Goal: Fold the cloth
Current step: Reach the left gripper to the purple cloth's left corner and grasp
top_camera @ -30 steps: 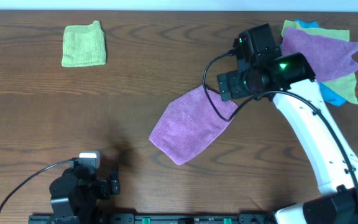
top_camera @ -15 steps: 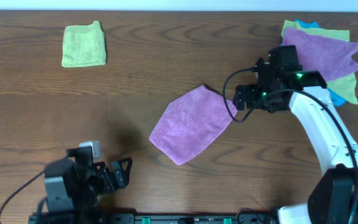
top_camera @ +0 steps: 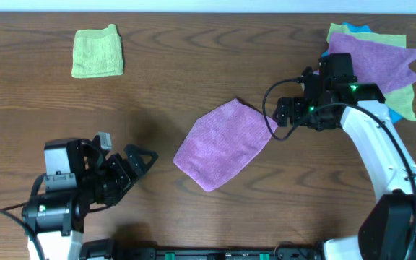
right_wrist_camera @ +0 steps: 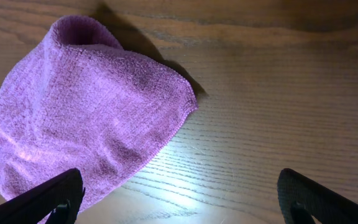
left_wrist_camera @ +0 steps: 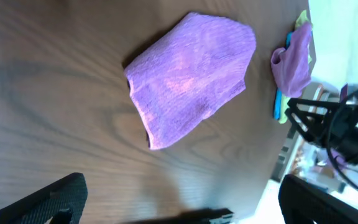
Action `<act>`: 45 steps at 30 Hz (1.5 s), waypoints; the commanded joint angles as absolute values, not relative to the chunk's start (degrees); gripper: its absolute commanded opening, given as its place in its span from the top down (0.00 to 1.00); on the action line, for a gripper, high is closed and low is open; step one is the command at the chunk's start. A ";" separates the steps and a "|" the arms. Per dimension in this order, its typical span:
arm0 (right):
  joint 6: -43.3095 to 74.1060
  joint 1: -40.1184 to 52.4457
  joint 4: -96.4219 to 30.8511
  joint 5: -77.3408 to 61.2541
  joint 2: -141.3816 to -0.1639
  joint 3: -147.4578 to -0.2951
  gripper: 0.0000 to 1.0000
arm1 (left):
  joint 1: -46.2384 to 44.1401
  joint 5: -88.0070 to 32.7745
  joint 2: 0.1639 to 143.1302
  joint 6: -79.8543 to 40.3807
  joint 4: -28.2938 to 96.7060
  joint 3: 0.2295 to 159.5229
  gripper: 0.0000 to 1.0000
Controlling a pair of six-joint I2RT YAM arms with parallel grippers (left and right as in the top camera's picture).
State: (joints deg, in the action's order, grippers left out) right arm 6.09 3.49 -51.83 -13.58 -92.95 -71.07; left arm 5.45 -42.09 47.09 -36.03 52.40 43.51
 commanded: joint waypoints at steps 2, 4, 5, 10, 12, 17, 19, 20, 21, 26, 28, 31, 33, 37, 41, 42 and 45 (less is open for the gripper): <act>6.79 3.18 -51.40 -14.44 -92.90 -70.76 0.01 | 5.19 -44.27 47.51 -42.81 50.52 39.13 0.05; 6.79 3.18 -50.94 -14.44 -92.90 -70.76 0.01 | 5.19 -47.90 47.51 -47.31 43.48 31.86 0.05; 6.81 3.18 -50.81 -14.44 -92.90 -70.76 0.01 | 5.19 -49.41 47.51 -49.41 40.03 29.08 0.05; 6.79 3.18 -50.72 -14.70 -92.90 -70.76 0.01 | 5.17 -55.24 47.51 -61.45 18.59 15.42 0.05; 6.79 3.18 -50.57 -15.31 -92.90 -70.76 0.01 | 4.93 -55.46 47.51 -64.25 14.09 12.71 0.05; 7.27 3.18 -49.67 -17.02 -92.90 -70.74 0.01 | 0.05 -51.77 47.53 -69.56 8.43 8.88 0.05; 7.35 3.18 -49.52 -17.02 -92.90 -70.74 0.01 | -3.46 -48.56 47.53 -71.57 6.92 8.73 0.05; 7.62 3.18 -49.50 -17.02 -92.90 -70.76 0.01 | -5.65 -46.57 47.53 -72.71 5.58 8.73 0.05; 7.68 3.18 -49.50 -17.02 -92.90 -70.76 0.01 | -8.27 -43.97 47.53 -74.22 3.97 8.73 0.05; 7.68 3.18 -49.74 -17.04 -92.90 -70.76 0.01 | -18.26 -34.33 49.28 -79.72 -1.13 8.73 0.05; 7.68 3.18 -49.82 -17.04 -92.90 -70.76 0.01 | -21.21 -32.01 51.40 -80.84 -3.20 8.73 0.05; 7.68 3.18 -49.82 -17.04 -92.90 -70.76 0.01 | -23.90 -30.02 55.53 -81.95 -7.66 8.73 0.05; 7.68 3.18 -49.89 -17.04 -92.90 -70.76 0.01 | -25.30 -29.54 59.81 -83.02 -13.21 8.73 0.05; 7.68 3.18 -49.91 -17.04 -92.90 -70.76 0.01 | -26.76 -29.45 69.10 -84.95 -23.77 8.75 0.05; 7.66 3.18 -49.89 -17.02 -92.90 -70.74 0.01 | -27.53 -29.54 76.05 -87.11 -33.17 8.86 0.05; 7.66 3.18 -49.89 -17.02 -92.90 -70.76 0.01 | -27.90 -29.52 77.58 -87.53 -35.18 9.04 0.05; 7.66 3.18 -49.82 -17.02 -92.90 -70.76 0.01 | -29.41 -29.41 81.38 -87.90 -36.77 10.57 0.05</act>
